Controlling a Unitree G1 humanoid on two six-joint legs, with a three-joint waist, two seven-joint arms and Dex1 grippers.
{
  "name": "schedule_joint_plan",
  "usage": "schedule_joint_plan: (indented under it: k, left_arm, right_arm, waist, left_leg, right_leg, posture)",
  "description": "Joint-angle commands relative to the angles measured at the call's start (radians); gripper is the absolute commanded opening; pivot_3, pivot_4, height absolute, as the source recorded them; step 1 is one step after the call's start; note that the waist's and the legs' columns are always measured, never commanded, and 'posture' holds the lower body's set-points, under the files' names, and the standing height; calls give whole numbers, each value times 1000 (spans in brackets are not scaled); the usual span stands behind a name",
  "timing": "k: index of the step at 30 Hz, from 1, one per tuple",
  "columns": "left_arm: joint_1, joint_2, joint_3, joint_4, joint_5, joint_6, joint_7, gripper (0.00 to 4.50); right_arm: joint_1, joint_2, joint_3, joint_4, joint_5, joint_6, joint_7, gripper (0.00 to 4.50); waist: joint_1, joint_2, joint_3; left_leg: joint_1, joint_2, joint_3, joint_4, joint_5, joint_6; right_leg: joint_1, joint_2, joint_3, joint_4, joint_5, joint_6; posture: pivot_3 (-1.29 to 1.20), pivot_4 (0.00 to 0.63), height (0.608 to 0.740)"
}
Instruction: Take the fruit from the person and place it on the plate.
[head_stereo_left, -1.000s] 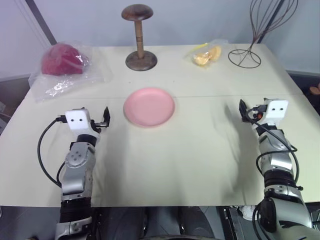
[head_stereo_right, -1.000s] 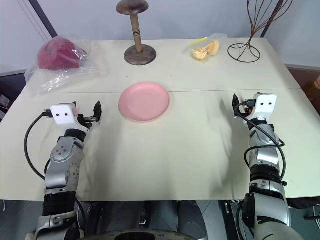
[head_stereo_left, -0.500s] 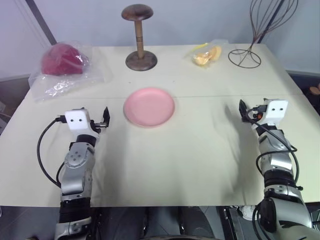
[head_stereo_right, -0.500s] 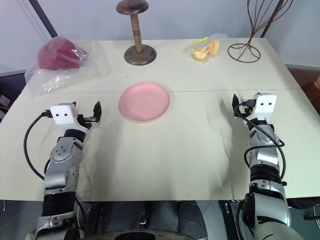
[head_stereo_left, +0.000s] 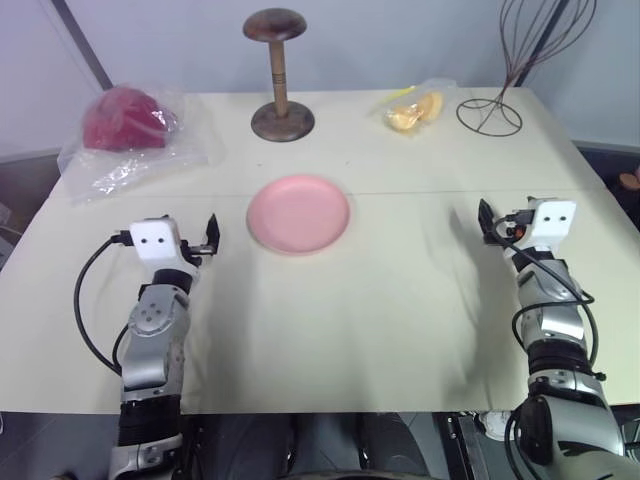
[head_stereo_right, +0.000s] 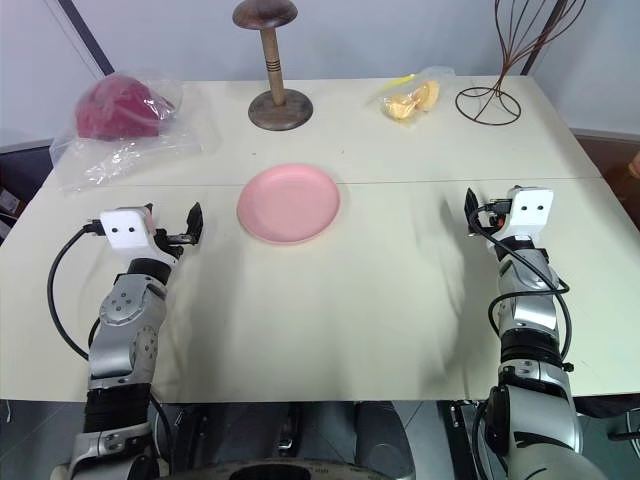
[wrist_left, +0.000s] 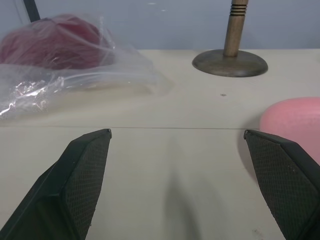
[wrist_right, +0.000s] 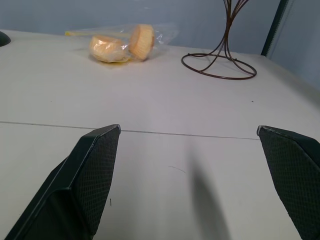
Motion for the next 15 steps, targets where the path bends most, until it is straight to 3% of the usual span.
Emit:
schedule_joint_plan:
  k: [1, 15]
  left_arm:
    - [-10, 12, 18, -27, -5, -20, -2, 4441]
    - [-22, 23, 20, -23, -7, -19, -3, 4441]
  right_arm:
    - [-32, -11, -5, -19, -2, -19, -5, 4500]
    - [-32, -11, -8, -20, -2, -19, -11, 4500]
  waist:
    - [0, 0, 0]
    - [0, 0, 0]
  left_leg:
    - [0, 0, 0, 0, 0, 0]
    - [0, 0, 0, 0, 0, 0]
  right_leg:
    - [0, 0, 0, 0, 0, 0]
    - [0, 0, 0, 0, 0, 0]
  posture:
    - [0, 150, 740]
    - [0, 150, 740]
